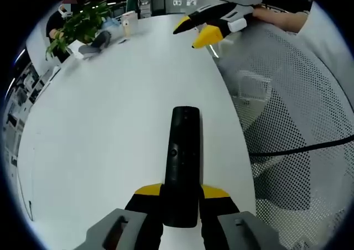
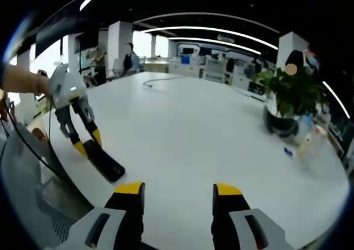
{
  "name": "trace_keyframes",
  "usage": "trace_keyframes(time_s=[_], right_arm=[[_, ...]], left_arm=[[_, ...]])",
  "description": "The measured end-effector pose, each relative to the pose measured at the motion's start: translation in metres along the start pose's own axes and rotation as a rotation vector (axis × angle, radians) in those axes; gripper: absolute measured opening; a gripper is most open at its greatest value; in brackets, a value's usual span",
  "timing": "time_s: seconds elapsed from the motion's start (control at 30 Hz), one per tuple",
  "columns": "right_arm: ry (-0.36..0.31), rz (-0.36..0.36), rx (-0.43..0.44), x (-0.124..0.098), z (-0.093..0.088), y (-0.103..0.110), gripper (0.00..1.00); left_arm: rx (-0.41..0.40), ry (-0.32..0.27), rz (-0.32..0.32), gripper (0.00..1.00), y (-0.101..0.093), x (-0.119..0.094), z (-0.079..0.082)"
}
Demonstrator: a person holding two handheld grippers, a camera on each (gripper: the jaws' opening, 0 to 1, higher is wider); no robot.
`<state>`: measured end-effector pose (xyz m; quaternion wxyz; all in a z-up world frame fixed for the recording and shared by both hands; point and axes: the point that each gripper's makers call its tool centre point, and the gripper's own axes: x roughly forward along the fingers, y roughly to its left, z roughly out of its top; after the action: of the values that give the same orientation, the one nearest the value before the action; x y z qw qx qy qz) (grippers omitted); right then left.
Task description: Press the specified remote control buttons in sequence, fully releasing each button before pressing the next.
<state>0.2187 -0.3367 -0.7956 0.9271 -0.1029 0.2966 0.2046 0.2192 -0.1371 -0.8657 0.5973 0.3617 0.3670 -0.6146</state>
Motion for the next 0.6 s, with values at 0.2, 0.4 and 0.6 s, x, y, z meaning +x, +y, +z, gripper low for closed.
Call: trace_keyframes(time_s=[0.2,0.4,0.6], right_arm=[[0.042,0.028,-0.013,0.003,-0.007,0.005,0.46],[0.075,0.104,0.069,0.005,-0.013,0.013,0.44],[0.074,0.160,0.090,-0.001,-0.006,0.020,0.35]], left_arm=[[-0.022,-0.005,0.033,0.23,-0.001,0.001,0.001],[-0.042,0.034,0.054,0.23,-0.001,0.002,0.002],[-0.116,-0.033,0.091,0.23,-0.002,0.001,0.001]])
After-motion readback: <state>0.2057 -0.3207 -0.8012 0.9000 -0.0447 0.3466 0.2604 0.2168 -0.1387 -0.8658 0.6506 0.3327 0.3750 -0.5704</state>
